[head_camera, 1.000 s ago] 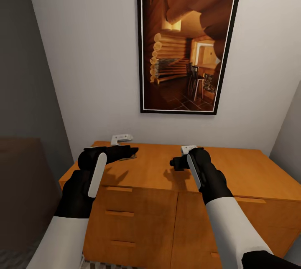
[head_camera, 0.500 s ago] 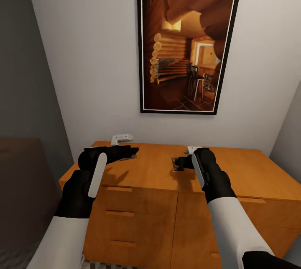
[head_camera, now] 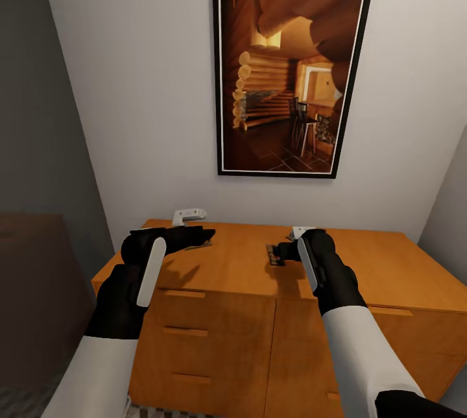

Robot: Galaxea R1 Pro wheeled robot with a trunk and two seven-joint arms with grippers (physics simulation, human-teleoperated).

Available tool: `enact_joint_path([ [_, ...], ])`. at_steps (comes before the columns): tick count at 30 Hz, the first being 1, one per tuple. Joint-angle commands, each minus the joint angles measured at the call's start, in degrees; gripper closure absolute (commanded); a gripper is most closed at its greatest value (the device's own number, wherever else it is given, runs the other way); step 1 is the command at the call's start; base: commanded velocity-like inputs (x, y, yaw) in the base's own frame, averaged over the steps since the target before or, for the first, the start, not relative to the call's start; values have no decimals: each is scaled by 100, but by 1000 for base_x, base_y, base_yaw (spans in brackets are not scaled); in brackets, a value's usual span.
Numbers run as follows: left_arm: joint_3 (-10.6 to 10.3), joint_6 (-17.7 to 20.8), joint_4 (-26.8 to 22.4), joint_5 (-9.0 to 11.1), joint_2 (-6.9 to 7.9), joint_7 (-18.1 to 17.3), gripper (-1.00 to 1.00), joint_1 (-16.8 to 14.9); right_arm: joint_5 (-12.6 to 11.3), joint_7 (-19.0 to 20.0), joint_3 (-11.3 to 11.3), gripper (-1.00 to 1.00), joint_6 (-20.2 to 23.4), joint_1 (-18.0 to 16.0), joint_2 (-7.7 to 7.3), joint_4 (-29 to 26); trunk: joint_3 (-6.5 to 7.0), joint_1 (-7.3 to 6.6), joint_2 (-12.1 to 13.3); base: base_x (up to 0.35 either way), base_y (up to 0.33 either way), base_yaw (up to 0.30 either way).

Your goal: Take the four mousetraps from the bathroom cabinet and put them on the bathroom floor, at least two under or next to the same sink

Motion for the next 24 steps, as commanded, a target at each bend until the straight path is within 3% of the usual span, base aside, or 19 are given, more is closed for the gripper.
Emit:
enact_joint_path([
  [1,5,25,-4,-3,-2,-16,-100,-5,47,19,-13,-100,24,-5,8,-8,-7,0,-4,0,0,0],
  [24,5,25,-4,5,-2,-16,-100,-5,35,-9,-13,-100,24,-5,97,-28,-7,0,-4,0,15,0],
])
